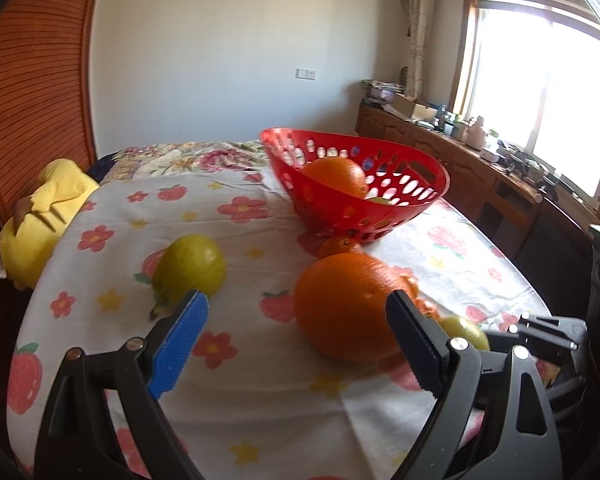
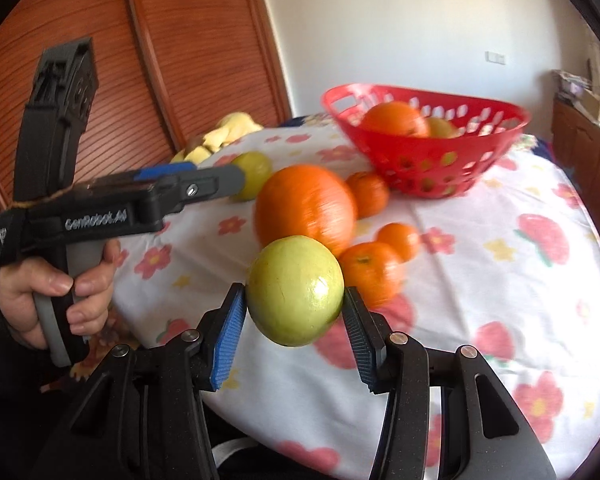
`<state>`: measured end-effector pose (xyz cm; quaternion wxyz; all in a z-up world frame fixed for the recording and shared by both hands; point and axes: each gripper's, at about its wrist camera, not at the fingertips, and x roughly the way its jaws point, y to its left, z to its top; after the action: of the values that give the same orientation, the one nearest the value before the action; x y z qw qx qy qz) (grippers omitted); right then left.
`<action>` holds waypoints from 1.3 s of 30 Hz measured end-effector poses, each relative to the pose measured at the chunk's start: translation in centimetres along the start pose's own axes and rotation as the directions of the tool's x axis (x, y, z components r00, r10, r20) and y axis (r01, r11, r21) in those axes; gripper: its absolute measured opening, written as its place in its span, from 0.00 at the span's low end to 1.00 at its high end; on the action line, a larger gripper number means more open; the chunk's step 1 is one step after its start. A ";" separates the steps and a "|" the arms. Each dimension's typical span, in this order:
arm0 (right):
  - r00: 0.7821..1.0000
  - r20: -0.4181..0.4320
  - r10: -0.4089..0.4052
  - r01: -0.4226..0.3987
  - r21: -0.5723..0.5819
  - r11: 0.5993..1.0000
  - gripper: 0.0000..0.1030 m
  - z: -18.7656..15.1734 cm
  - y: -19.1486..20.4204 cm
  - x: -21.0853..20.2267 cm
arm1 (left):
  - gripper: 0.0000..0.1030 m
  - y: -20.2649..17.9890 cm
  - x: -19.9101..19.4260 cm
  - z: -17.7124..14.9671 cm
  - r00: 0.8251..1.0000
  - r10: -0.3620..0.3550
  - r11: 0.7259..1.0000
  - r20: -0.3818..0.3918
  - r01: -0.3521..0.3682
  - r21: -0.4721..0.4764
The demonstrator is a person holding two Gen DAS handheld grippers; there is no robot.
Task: Organize fruits
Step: 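Grasp the green apple with the right tool while the left tool grasps the large orange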
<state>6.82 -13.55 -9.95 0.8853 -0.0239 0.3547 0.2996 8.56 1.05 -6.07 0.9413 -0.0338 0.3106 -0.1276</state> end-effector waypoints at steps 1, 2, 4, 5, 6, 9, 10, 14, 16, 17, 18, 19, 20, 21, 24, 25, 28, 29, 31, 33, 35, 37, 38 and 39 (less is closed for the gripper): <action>1.000 0.007 -0.007 0.007 0.010 1.000 0.48 0.1 -0.5 -0.3 | 0.88 -0.3 0.1 0.1 1.000 -0.008 1.000 -0.002 0.008 0.008; 1.000 0.013 -0.015 0.014 0.021 1.000 0.48 0.2 -0.9 -0.6 | 0.88 -0.6 0.3 0.3 1.000 -0.018 1.000 -0.002 0.018 0.015; 0.999 0.025 -0.029 0.028 0.037 0.999 0.48 0.5 -1.7 -1.3 | 0.88 -1.2 0.7 0.6 0.999 -0.035 0.999 -0.008 0.035 0.023; 0.999 0.029 -0.036 0.035 0.040 0.999 0.48 0.6 -2.0 -1.5 | 0.88 -1.5 0.8 0.8 0.999 -0.042 0.999 -0.011 0.042 0.024; 0.998 0.035 -0.047 0.045 0.042 0.998 0.48 0.7 -2.4 -1.9 | 0.88 -1.7 1.0 0.9 0.999 -0.050 0.998 -0.015 0.050 0.024; 0.997 0.047 -0.068 0.065 0.055 0.996 0.48 0.8 -3.3 -2.5 | 0.88 -2.4 1.8 1.3 0.998 -0.063 0.998 -0.026 0.063 0.029; 0.996 0.050 -0.075 0.072 0.058 0.996 0.48 0.8 -3.5 -2.7 | 0.88 -2.7 2.1 1.4 0.997 -0.065 0.997 -0.030 0.066 0.037; 0.993 0.057 -0.101 0.097 0.062 0.993 0.48 0.9 -4.0 -3.1 | 0.88 -3.4 3.5 1.4 0.996 -0.057 0.996 -0.070 0.062 0.069; 0.993 0.056 -0.106 0.102 0.065 0.993 0.49 0.9 -4.2 -3.2 | 0.88 -3.5 4.4 1.1 0.993 -0.050 0.996 -0.102 0.057 0.066; 0.993 0.056 -0.108 0.105 0.065 0.992 0.49 0.9 -4.3 -3.2 | 0.88 -3.5 4.8 0.9 0.992 -0.048 0.996 -0.116 0.056 0.067; 0.992 0.057 -0.113 0.109 0.065 0.992 0.49 0.9 -4.4 -3.2 | 0.88 -3.5 5.0 0.8 0.991 -0.045 0.996 -0.124 0.054 0.069; 0.992 0.057 -0.113 0.109 0.069 0.992 0.49 0.8 -4.5 -3.2 | 0.89 -3.5 5.3 0.6 0.991 -0.043 0.996 -0.130 0.053 0.072; 0.992 0.057 -0.112 0.108 0.072 0.992 0.49 0.8 -4.6 -3.1 | 0.89 -3.4 5.4 0.5 0.990 -0.053 0.996 -0.128 0.062 0.067; 0.992 0.055 -0.111 0.107 0.074 0.992 0.49 0.8 -4.6 -3.0 | 0.89 -3.3 5.5 0.5 0.990 -0.060 0.996 -0.129 0.068 0.057; 0.993 0.048 -0.111 0.108 0.071 0.992 0.49 0.7 -4.5 -2.9 | 0.89 -3.1 6.0 0.5 0.985 -0.077 0.996 -0.152 0.083 0.039; 0.993 0.047 -0.111 0.107 0.072 0.992 0.49 0.7 -4.5 -2.8 | 0.90 -3.3 6.3 0.4 0.983 -0.077 0.995 -0.164 0.085 0.045; 0.993 0.047 -0.112 0.108 0.074 0.991 0.49 0.7 -4.6 -2.8 | 0.90 -3.3 6.3 0.2 0.986 -0.068 0.995 -0.154 0.078 0.060; 0.993 0.047 -0.112 0.108 0.076 0.991 0.49 0.7 -4.6 -2.8 | 0.90 -3.3 6.2 0.2 0.986 -0.070 0.995 -0.153 0.079 0.057; 0.992 0.046 -0.114 0.110 0.077 0.991 0.49 0.6 -4.7 -2.8 | 0.90 -3.2 6.2 0.1 0.986 -0.074 0.995 -0.152 0.083 0.054; 0.992 0.045 -0.116 0.113 0.079 0.991 0.49 0.5 -4.8 -2.8 | 0.89 -3.3 6.2 0.0 0.986 -0.074 0.994 -0.151 0.084 0.063; 0.992 0.044 -0.120 0.116 0.084 0.990 0.49 0.5 -5.0 -2.7 | 0.89 -3.4 6.2 0.1 0.985 -0.074 0.994 -0.153 0.085 0.067; 0.992 0.042 -0.122 0.118 0.088 0.989 0.49 0.5 -5.1 -2.7 | 0.89 -3.3 6.2 0.1 0.986 -0.075 0.994 -0.152 0.086 0.066; 0.992 0.041 -0.122 0.118 0.089 0.989 0.49 0.5 -5.1 -2.6 | 0.90 -3.4 6.2 0.1 0.986 -0.074 0.994 -0.151 0.085 0.069; 0.992 0.040 -0.122 0.118 0.088 0.989 0.49 0.5 -5.2 -2.6 | 0.91 -3.4 6.3 0.1 0.986 -0.072 0.994 -0.150 0.083 0.072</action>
<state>8.48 -18.97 -8.79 0.9099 -0.0003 0.3448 0.2307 12.74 -3.90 -9.09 0.9108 0.0005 0.3723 -0.1785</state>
